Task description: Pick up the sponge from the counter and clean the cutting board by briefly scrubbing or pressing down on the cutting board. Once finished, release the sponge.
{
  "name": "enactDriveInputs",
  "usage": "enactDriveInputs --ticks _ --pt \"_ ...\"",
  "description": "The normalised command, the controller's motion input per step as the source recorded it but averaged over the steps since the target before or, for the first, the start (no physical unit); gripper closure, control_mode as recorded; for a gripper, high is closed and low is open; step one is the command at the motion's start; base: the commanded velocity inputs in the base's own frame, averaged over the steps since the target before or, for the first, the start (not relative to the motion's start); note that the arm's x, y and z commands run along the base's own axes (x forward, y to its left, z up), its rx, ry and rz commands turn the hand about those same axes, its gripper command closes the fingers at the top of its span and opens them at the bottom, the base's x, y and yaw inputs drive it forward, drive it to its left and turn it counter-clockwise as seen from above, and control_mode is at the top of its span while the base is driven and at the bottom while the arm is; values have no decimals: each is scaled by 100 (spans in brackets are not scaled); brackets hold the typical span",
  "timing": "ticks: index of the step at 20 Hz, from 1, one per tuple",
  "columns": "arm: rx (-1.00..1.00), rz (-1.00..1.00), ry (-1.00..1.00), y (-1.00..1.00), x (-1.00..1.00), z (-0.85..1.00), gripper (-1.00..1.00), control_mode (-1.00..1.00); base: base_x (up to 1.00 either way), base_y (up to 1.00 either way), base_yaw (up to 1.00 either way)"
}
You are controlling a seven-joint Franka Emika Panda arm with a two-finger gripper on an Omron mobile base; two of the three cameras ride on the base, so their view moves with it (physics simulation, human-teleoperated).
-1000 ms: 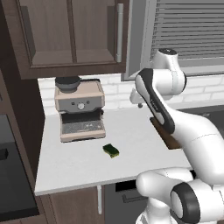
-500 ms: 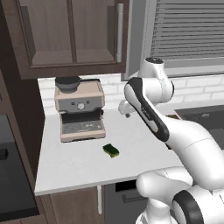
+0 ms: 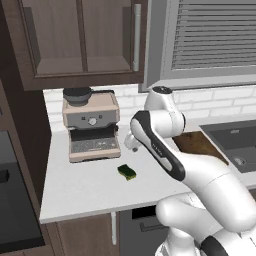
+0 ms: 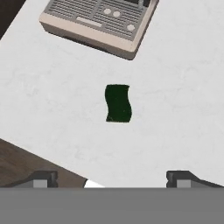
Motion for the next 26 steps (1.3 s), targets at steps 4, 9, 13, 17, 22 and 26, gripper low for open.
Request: enactDriveInputs --ticks 4,9,13,17,22,26 --pt "-1 0 0 17 0 -38 -100 -100 0 0 0" --pt "-2 0 0 17 0 -37 -100 -100 0 0 0" --pt "-2 0 0 7 0 -35 -100 -100 0 0 0" --pt "-6 -4 0 0 4 -29 -100 -100 0 0 0" --pt "-4 -2 0 0 19 -16 -100 -100 0 0 0" --pt "0 0 0 0 34 -25 -100 -100 0 0 0"
